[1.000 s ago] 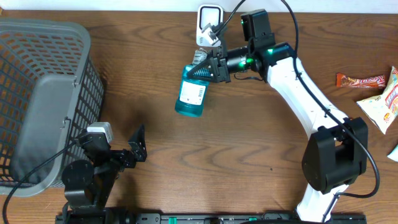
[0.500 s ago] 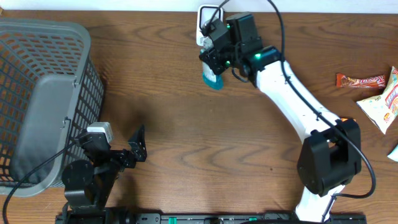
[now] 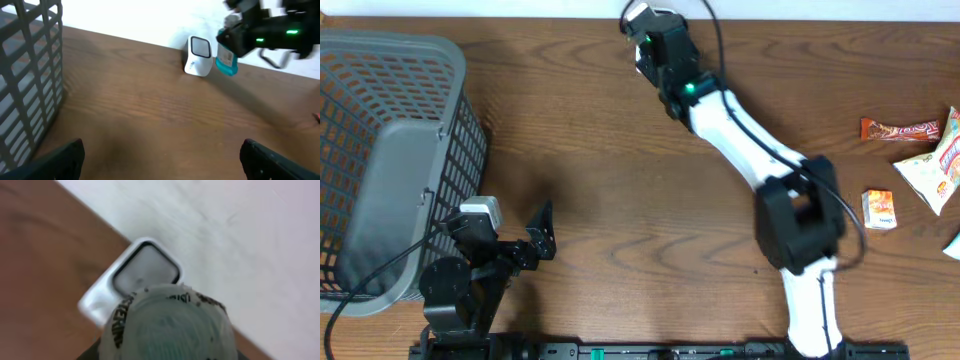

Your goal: Scan the item barcode

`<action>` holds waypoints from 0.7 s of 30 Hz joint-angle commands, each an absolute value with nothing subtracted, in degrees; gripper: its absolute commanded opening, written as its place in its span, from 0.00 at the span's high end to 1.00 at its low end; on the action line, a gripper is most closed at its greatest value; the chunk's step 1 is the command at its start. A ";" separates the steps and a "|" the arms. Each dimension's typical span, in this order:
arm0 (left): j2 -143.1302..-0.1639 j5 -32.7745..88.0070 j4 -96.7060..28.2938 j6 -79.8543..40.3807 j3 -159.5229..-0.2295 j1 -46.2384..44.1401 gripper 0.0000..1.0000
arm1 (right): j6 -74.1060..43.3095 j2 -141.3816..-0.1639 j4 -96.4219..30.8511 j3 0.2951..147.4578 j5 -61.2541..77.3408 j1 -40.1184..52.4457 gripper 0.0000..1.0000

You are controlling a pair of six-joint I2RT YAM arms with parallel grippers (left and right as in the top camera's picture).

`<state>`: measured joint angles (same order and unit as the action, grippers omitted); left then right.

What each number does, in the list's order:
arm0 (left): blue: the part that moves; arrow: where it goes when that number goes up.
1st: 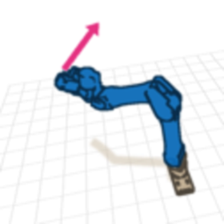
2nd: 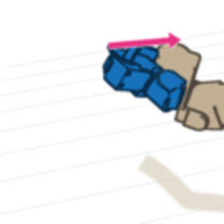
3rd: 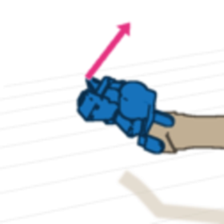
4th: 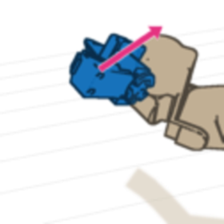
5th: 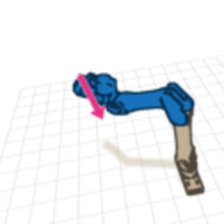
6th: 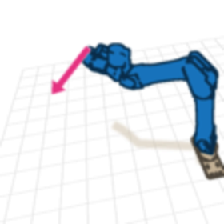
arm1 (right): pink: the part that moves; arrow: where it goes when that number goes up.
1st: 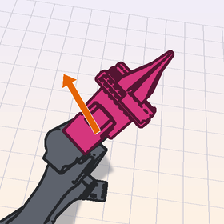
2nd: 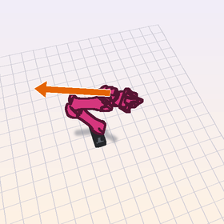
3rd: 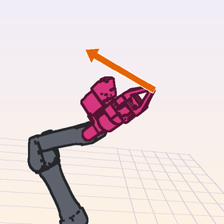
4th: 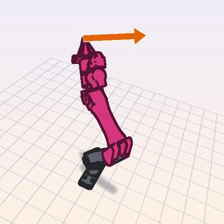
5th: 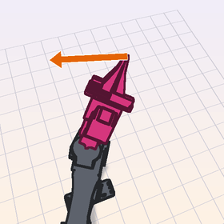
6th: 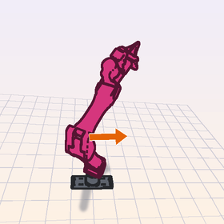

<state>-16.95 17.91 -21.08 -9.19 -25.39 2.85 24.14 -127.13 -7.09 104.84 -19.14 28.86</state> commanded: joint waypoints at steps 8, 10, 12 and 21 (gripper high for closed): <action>-16.80 18.44 -20.97 -9.32 -25.34 2.72 0.01 | 43.07 -147.89 -3.33 138.58 -35.11 29.10 0.87; -16.80 18.44 -20.97 -9.32 -25.34 2.72 0.01 | 44.62 -150.19 0.05 140.35 -35.44 29.19 0.85; -16.80 18.44 -20.97 -9.32 -25.34 2.72 0.01 | 47.42 -151.65 2.74 140.57 -35.18 29.58 0.84; -16.80 18.44 -20.97 -9.32 -25.34 2.72 0.01 | 51.53 -153.36 3.73 140.57 -34.39 31.31 0.83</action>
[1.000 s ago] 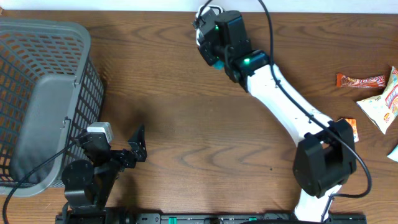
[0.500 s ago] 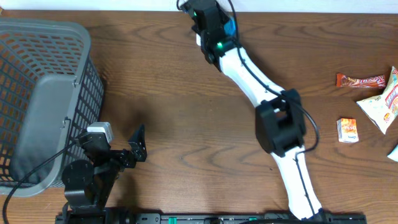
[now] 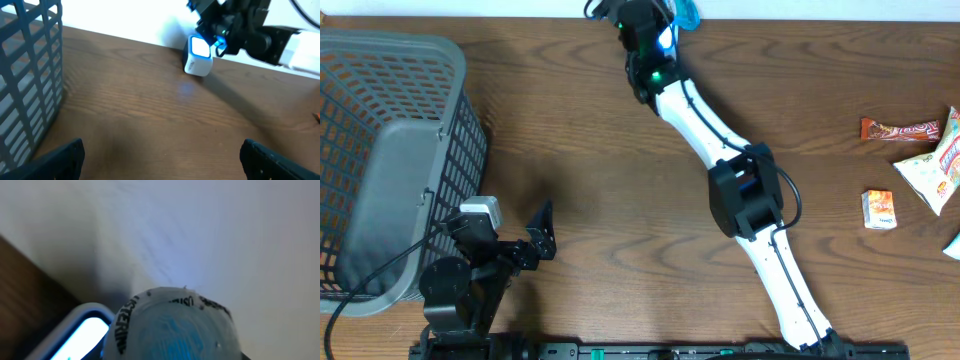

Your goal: Scan the item barcode

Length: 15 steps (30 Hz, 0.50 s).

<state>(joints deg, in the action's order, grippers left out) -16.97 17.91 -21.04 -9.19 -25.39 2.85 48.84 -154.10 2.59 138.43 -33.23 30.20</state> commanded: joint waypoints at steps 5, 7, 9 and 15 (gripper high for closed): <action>-16.80 18.44 -20.97 -9.32 -25.34 2.72 0.01 | 51.44 -153.36 3.62 140.57 -34.28 31.86 0.85; -16.80 18.44 -20.97 -9.32 -25.34 2.72 0.01 | 51.09 -153.36 3.01 140.57 -33.82 31.99 0.85; -16.80 18.44 -20.97 -9.32 -25.34 2.72 0.01 | 51.05 -153.36 2.61 140.57 -33.85 32.05 0.85; -16.80 18.44 -20.97 -9.32 -25.34 2.72 0.01 | 53.74 -153.23 4.25 140.57 -40.82 32.08 0.85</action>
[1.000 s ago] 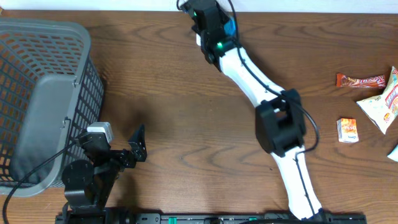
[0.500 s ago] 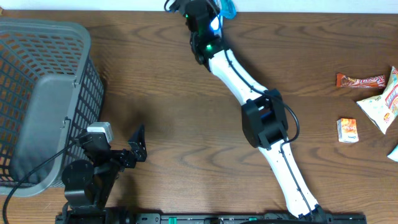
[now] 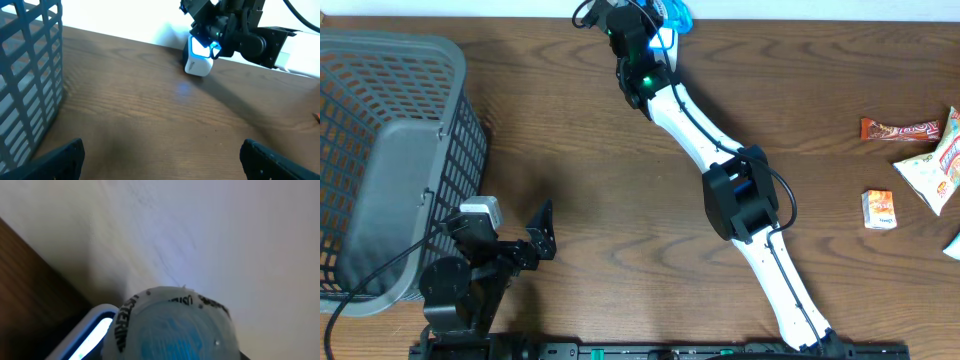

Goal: Scan the item barcode
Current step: 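Carry the teal mouthwash bottle to the right edge and lower it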

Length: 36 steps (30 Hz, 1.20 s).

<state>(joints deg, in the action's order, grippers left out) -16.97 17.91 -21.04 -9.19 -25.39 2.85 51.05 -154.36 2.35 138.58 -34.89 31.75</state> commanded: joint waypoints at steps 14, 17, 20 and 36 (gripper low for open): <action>-16.80 18.44 -20.97 -9.32 -25.34 2.72 0.01 | 33.54 -152.97 -24.43 140.57 -67.59 22.31 0.84; -16.80 18.44 -20.97 -9.32 -25.34 2.70 0.01 | 23.27 -152.97 -35.66 140.57 -67.33 18.39 0.83; -16.80 18.44 -20.97 -9.32 -25.34 2.72 0.01 | 12.60 -152.97 -46.59 140.57 -64.45 14.55 0.84; -16.80 18.44 -20.97 -9.32 -25.34 2.72 0.01 | -10.90 -152.90 -75.26 140.57 -44.86 -4.56 0.09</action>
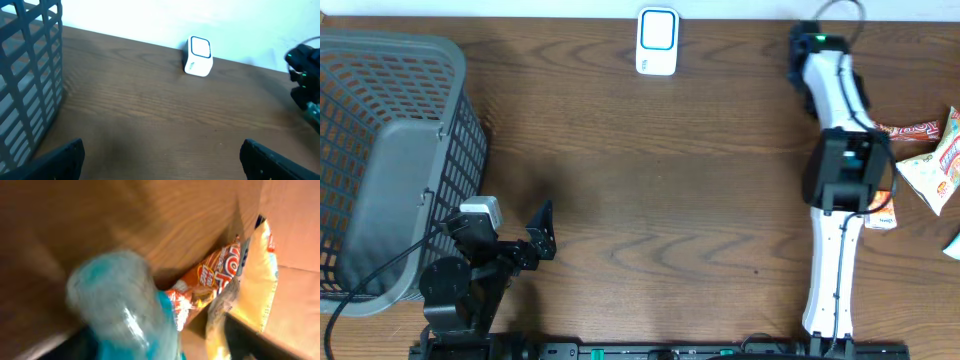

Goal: Scan the item barcode
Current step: 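Carry the teal mouthwash bottle to the right edge and lower it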

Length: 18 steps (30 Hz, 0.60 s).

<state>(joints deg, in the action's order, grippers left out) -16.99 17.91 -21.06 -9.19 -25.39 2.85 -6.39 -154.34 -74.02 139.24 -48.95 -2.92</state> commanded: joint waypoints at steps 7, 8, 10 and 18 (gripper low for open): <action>-16.80 18.44 -20.97 -9.32 -25.34 2.72 0.01 | -10.94 -150.02 -77.56 140.57 -45.74 -5.52 0.01; -16.80 18.44 -20.97 -9.32 -25.34 2.72 0.01 | -11.03 -149.03 -77.52 140.57 -45.74 -5.28 0.01; -16.80 18.44 -20.97 -9.32 -25.34 2.72 0.01 | -12.29 -146.36 -77.56 140.57 -45.69 -4.62 0.01; -16.80 18.44 -20.97 -9.32 -25.34 2.72 0.01 | -13.23 -130.67 -78.11 140.57 -34.50 -0.45 0.01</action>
